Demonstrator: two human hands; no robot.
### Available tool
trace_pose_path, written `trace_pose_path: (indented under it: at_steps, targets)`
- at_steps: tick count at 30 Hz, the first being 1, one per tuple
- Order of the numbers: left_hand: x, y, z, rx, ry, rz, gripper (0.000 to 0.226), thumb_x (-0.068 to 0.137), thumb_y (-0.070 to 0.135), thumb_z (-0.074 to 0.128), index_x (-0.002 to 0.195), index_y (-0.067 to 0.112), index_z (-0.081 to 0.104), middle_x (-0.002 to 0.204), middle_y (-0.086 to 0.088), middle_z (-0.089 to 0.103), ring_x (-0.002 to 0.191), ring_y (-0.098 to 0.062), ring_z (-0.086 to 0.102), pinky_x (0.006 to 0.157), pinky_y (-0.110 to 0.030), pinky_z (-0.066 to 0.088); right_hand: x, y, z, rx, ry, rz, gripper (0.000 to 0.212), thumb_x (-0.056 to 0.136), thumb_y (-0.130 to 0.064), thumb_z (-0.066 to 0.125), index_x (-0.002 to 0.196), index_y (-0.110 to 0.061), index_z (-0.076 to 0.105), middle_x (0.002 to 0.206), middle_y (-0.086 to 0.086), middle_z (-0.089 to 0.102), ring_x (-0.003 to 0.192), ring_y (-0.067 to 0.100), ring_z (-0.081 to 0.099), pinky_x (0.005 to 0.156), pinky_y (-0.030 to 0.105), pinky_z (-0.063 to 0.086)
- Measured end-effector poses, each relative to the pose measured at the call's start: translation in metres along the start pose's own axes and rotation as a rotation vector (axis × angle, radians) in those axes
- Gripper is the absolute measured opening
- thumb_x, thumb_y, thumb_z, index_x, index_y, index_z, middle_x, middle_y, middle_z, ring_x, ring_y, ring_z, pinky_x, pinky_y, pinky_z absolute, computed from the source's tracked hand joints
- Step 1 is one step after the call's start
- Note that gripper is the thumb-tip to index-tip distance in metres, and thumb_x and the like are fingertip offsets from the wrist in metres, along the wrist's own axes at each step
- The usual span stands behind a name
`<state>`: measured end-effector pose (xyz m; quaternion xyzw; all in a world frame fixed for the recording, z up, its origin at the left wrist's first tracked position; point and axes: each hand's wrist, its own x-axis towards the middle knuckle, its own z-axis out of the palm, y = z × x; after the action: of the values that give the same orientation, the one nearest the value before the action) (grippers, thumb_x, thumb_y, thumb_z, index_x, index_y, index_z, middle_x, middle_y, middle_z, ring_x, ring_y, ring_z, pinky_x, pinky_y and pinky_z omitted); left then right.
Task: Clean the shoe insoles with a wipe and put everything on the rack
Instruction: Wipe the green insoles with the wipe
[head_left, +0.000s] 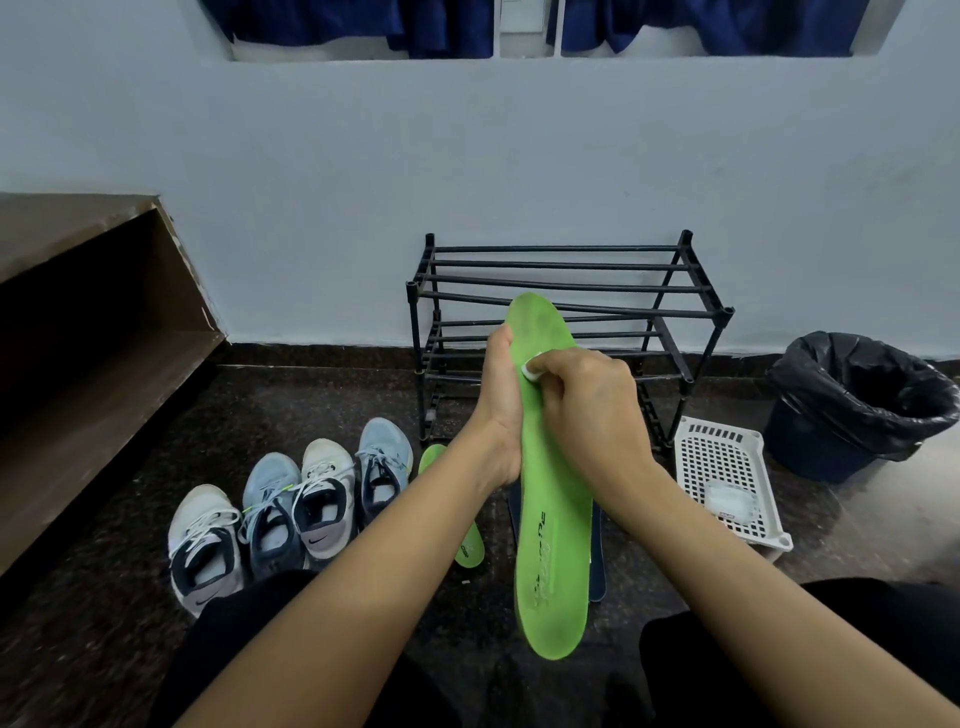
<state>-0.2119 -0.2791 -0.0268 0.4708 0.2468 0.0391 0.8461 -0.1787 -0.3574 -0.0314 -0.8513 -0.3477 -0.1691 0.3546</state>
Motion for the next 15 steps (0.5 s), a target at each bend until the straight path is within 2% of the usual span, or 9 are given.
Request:
trace_pose_path:
  at_steps: [3,7,11,15]
  targets:
    - [0.0,0.004,-0.002,-0.002,0.016,0.006,0.067,0.094,0.062,0.027,0.067,0.015,0.066,0.062,-0.004,0.065,0.057,-0.02,0.061,0.058,-0.027,0.046,-0.004,-0.003,0.0,0.027,0.005,0.002,0.028,0.081,0.006,0.053,0.096,-0.008,0.073,0.093,0.011,0.072,0.09,0.032,0.063,0.081,0.041,0.05]
    - [0.001,0.012,-0.004,-0.054,0.067,0.053,0.061,0.094,0.061,0.028,0.076,0.013,0.062,0.071,-0.006,0.061,0.064,-0.021,0.056,0.061,-0.029,0.043,-0.013,-0.01,0.004,0.07,-0.02,0.011,0.027,0.082,0.003,0.055,0.095,-0.011,0.074,0.092,0.007,0.073,0.087,0.029,0.065,0.081,0.037,0.05]
    - [0.002,0.014,-0.004,-0.071,0.081,0.06,0.064,0.092,0.063,0.03,0.082,0.011,0.065,0.082,-0.01,0.064,0.075,-0.026,0.059,0.067,-0.032,0.045,-0.015,-0.009,0.005,0.097,-0.012,-0.005,0.026,0.081,0.003,0.058,0.093,-0.012,0.075,0.089,0.007,0.073,0.085,0.032,0.065,0.081,0.039,0.051]
    - [0.0,0.007,0.001,-0.016,0.049,0.034,0.063,0.092,0.064,0.029,0.074,0.015,0.064,0.068,-0.005,0.063,0.062,-0.022,0.059,0.061,-0.029,0.044,-0.007,-0.003,0.002,0.044,0.033,-0.064,0.025,0.077,0.006,0.058,0.089,-0.008,0.074,0.084,0.01,0.072,0.081,0.033,0.066,0.075,0.039,0.053]
